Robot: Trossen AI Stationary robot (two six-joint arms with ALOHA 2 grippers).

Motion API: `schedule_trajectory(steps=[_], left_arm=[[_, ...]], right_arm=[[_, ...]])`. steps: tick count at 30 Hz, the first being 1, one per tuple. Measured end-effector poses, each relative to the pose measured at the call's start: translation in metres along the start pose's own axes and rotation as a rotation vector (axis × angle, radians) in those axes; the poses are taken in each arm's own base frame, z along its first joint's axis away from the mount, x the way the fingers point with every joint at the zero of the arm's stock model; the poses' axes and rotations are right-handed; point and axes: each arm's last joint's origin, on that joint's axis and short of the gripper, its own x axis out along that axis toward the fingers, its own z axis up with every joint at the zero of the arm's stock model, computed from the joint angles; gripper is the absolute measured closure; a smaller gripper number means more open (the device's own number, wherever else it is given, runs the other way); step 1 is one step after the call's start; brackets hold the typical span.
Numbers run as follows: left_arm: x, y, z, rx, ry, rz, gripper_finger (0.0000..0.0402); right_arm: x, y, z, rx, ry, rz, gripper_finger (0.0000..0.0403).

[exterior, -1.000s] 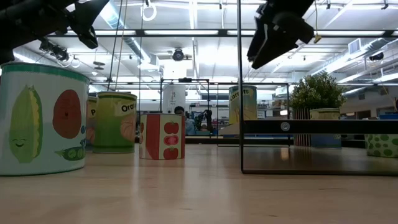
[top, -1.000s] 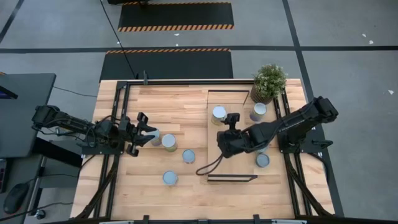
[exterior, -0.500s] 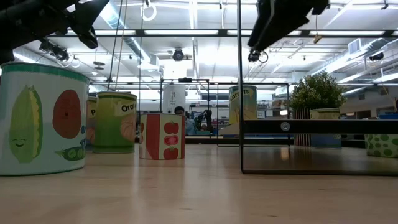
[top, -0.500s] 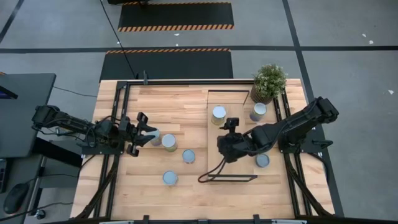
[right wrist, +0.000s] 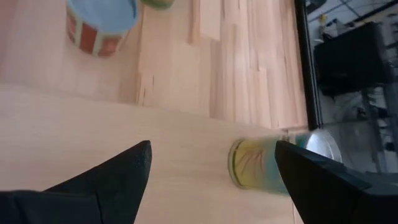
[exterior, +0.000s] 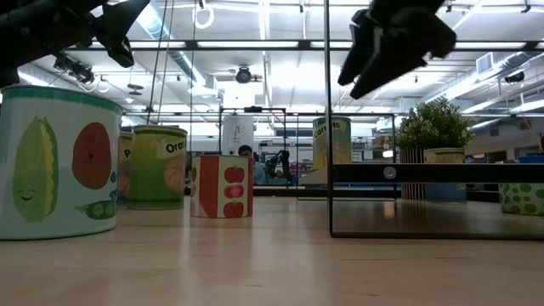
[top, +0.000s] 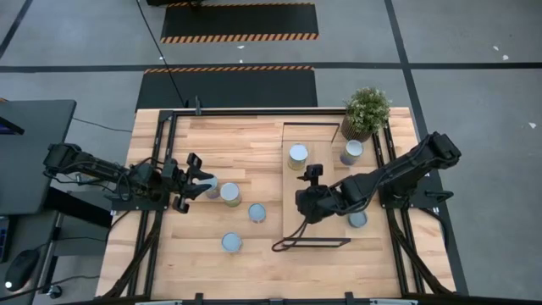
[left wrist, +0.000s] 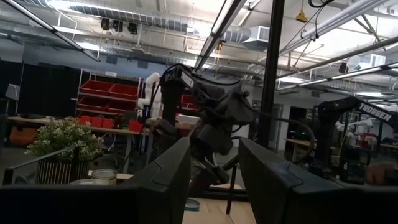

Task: Pick and place cans onto a shelf
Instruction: Put the canned carrots on the shelf

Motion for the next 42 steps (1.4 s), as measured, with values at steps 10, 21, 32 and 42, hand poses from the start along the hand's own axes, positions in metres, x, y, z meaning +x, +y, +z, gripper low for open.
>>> schedule_trajectory(steps=[10, 21, 32, 42], left_arm=[[0.0, 0.0, 0.0, 0.002, 0.0, 0.0, 0.026], [0.0, 0.0, 0.0, -0.003, 0.003, 0.001, 0.026], [0.0, 0.0, -0.002, -0.005, 0.022, 0.003, 0.026], [0.0, 0.0, -0.002, -0.007, 0.022, 0.003, 0.026]], right_arm=[[-0.004, -0.01, 0.015, -0.032, -0.058, 0.003, 0.0072], [0.004, -0.001, 0.054, -0.106, 0.004, 0.0, 0.0076], [0.017, 0.006, 0.033, -0.068, 0.089, -0.046, 0.0076], [0.004, -0.001, 0.02, -0.02, 0.069, -0.028, 0.0076]])
